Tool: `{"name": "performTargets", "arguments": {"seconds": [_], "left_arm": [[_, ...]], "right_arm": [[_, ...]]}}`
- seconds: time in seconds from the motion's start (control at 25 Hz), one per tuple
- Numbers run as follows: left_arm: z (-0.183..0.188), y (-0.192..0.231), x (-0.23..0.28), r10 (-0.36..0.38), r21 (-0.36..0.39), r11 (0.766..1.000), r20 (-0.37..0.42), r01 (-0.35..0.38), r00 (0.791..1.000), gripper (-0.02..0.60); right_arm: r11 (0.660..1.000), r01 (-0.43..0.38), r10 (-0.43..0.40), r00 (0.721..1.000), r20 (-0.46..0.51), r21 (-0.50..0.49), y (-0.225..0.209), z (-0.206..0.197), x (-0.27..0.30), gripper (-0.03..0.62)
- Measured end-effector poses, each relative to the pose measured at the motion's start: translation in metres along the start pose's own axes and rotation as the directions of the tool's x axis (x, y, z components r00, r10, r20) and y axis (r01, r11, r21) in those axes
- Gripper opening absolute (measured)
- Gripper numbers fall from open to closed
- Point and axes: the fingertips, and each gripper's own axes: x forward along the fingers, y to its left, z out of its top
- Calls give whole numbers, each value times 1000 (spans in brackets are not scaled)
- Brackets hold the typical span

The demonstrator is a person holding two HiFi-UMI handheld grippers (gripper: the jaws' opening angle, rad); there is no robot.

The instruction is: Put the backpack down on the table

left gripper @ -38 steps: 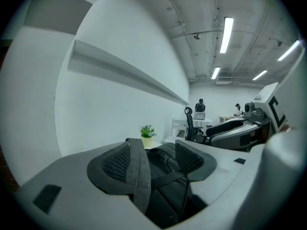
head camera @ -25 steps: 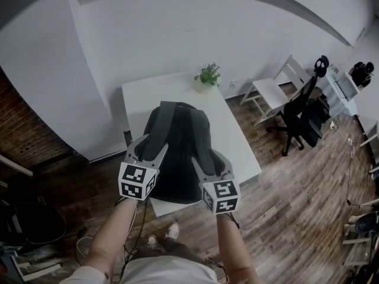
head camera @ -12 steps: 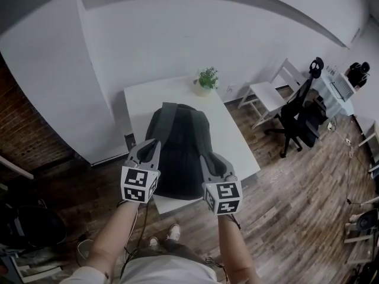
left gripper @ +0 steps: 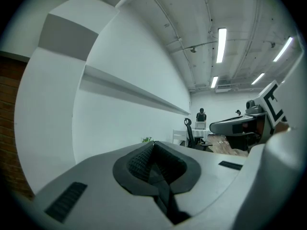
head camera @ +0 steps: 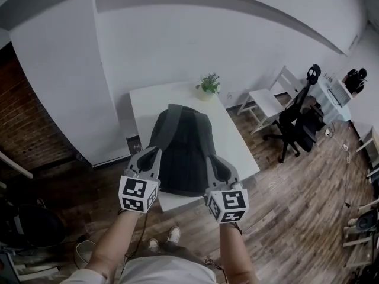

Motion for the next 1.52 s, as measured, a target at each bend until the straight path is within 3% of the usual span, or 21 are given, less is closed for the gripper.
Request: {"name": "performTargets", "arguments": {"seconds": [0.56, 1.04, 1.52], "left_arm": [[77, -20, -91, -43, 30, 999, 195, 38, 980, 17], [68, -37, -146, -91, 33, 996, 160, 87, 983, 17], [69, -33, -161, -88, 27, 996, 159, 85, 983, 17]], "right_arm": [[999, -8, 13, 992, 126, -34, 44, 57, -86, 40], [1000, -10, 13, 992, 128, -23, 62, 59, -137, 40], [999, -22, 26, 992, 127, -34, 81, 60, -147, 38]]}}
